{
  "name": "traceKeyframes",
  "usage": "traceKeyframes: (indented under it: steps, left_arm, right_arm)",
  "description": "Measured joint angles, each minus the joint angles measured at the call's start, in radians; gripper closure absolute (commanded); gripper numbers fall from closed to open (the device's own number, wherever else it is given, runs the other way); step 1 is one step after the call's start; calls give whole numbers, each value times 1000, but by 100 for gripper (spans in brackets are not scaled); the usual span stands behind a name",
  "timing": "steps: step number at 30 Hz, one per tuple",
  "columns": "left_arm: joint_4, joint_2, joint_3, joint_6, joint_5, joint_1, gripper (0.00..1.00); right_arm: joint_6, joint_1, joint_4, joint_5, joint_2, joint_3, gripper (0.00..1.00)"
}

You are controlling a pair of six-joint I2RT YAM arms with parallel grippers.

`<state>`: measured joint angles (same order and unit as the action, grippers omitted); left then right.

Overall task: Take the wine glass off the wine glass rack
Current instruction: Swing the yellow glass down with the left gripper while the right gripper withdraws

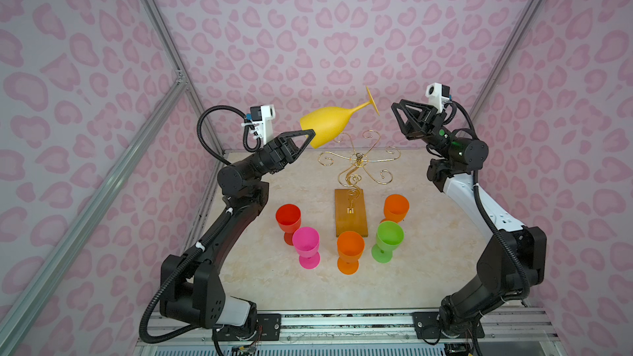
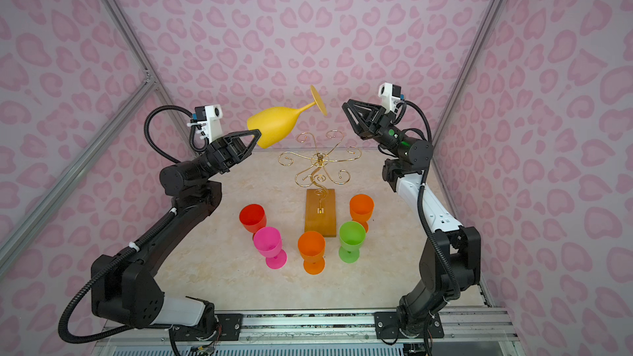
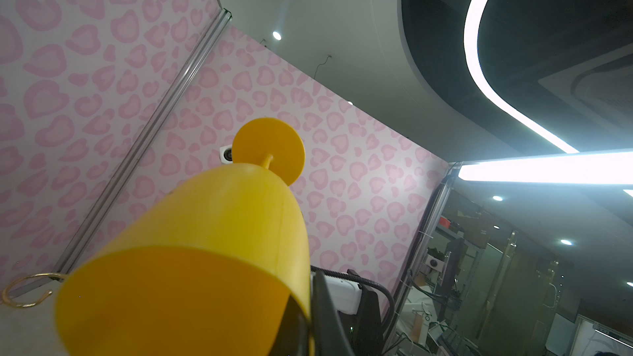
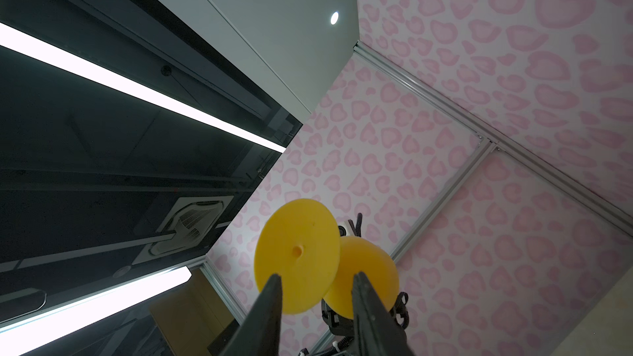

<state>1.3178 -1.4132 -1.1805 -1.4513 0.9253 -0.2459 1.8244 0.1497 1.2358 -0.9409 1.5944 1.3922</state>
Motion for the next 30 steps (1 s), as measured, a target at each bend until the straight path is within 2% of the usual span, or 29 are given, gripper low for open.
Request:
traceKeyframes:
  steps: [3,6,11,13,16,19,23,30]
  left_arm:
    - [-84,53,0,61,2,19,97]
    - [-233,121,-1,168,-6,37,97]
    - [-682,228,-85,448,-87,48,97]
    - [-905,256,-148,572,-160,49,97]
    - [-1188,272,-232,721,-298,50,97]
    - [-1420,272,-284,825,-439,50,97]
    - [-1657,248,-318,911,-595,50,97]
    - [-1898,179,-328,994,-729,50,97]
  right_arm:
    - [-103,-24,-101,-9,-68,-39,64]
    - [-277,-48,-302,-16,-156,-67,65]
    - [-713,-66,-830,61,-298,-19,65]
    - [-899,-66,-1048,142,-343,6,65]
    - [-1080,-80,-1262,237,-389,2,65]
    - [-1178,-106,-1391,302,-411,-35,65]
    - [-1241,-134,-1491,339,-424,-84,65]
    - [-1294,-149,-1550,364,-426,-110,65]
